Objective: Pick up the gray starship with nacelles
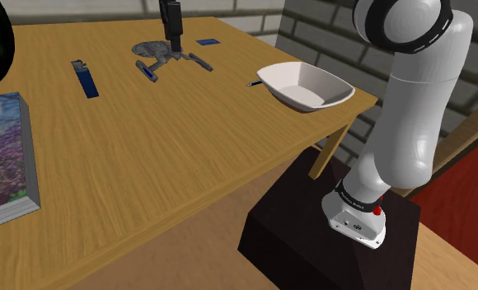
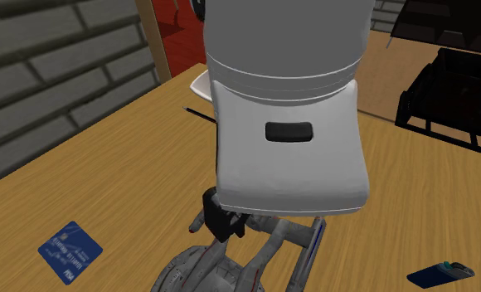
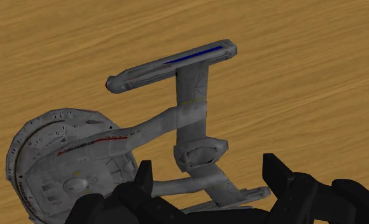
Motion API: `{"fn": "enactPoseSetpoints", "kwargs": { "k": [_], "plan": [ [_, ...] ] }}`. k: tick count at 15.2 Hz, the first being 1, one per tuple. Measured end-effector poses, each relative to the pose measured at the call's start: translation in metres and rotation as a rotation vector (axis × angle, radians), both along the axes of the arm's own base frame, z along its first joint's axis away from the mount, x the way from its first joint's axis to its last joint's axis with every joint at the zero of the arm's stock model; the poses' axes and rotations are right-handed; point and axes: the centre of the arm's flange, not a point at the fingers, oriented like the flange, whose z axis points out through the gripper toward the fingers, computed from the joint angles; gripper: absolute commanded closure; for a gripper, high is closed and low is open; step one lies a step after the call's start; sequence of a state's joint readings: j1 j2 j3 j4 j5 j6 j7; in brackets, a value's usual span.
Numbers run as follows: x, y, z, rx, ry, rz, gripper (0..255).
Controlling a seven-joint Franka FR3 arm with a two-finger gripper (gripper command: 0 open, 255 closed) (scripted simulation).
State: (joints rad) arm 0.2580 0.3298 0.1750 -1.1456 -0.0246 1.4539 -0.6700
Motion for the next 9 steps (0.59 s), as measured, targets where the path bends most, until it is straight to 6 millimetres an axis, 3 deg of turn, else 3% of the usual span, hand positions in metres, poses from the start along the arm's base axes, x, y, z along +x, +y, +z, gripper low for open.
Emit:
{"fn": "enactPoseSetpoints", "kwargs": {
  "k": [4, 5, 9],
  "plan": [
    [0.002, 0.001, -0.021, 0.0, 0.0, 0.001, 0],
    [0.002, 0.001, -0.023, 0.0, 0.0, 0.001, 255],
    [0.002, 0.001, -0.024, 0.0, -0.001, 0.001, 255]
  ]
}}
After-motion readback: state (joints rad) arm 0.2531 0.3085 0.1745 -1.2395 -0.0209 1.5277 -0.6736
